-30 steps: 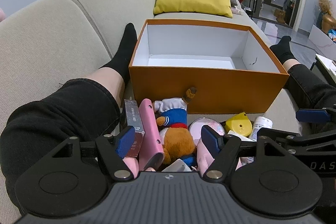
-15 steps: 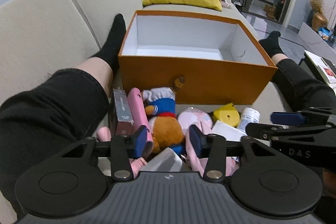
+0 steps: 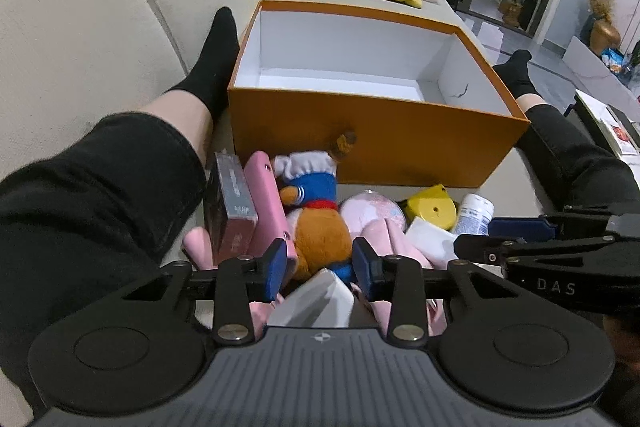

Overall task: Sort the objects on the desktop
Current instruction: 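Lower the left gripper onto the sailor-outfit plush bear and close it, then lift the plush bear with the left gripper above the pile, then grasp the pink fabric pouch with the right gripper while the left gripper holds the bear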

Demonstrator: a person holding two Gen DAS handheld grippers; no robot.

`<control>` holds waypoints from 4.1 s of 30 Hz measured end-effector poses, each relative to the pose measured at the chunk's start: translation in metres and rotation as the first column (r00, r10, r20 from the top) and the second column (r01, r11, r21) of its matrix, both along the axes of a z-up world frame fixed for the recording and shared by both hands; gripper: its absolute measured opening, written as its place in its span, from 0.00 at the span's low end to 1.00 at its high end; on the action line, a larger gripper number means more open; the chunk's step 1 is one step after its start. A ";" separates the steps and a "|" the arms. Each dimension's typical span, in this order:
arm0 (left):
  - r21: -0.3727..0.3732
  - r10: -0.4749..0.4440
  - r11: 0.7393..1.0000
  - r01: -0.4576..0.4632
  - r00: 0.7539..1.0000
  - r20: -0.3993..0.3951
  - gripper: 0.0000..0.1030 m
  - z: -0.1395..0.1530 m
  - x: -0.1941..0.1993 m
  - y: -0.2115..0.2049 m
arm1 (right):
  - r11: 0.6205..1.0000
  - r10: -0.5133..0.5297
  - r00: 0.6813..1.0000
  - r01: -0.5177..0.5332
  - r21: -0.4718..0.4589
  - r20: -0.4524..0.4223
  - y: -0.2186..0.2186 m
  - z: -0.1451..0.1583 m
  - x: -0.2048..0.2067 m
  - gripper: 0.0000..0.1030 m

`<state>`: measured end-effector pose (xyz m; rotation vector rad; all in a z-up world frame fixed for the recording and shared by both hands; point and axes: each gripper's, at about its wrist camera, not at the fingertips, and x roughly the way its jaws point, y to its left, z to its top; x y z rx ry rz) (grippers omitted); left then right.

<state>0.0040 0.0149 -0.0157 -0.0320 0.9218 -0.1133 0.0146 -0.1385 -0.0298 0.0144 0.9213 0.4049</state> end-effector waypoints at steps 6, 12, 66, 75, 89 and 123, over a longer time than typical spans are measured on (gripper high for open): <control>-0.002 -0.035 0.999 0.035 0.999 -0.010 0.37 -0.006 0.024 -0.001 | 0.999 0.032 0.999 -0.032 -0.002 -0.006 0.012 0.001 0.026 0.42; 0.054 -0.042 0.998 0.045 0.998 -0.044 0.37 -0.020 0.058 -0.006 | 0.999 0.030 1.000 -0.030 -0.025 -0.004 0.014 -0.003 0.044 0.42; 0.124 -0.117 0.986 0.111 0.992 0.041 0.29 0.046 0.008 0.015 | 0.999 0.035 0.998 -0.036 0.015 0.052 0.016 0.017 0.024 0.42; 0.089 -0.021 0.996 0.021 1.000 -0.005 0.32 0.007 0.023 0.035 | 0.999 0.047 0.998 -0.048 0.021 0.036 0.018 0.019 0.016 0.42; 0.021 0.118 0.993 -0.117 0.991 -0.061 0.64 -0.004 0.015 0.055 | 0.989 0.146 0.984 -0.144 0.029 -0.098 0.051 0.005 0.017 0.60; 0.056 0.062 0.996 -0.063 0.998 0.015 0.07 0.002 0.016 0.046 | 0.981 0.171 0.985 -0.171 0.093 0.006 0.016 0.059 0.023 0.33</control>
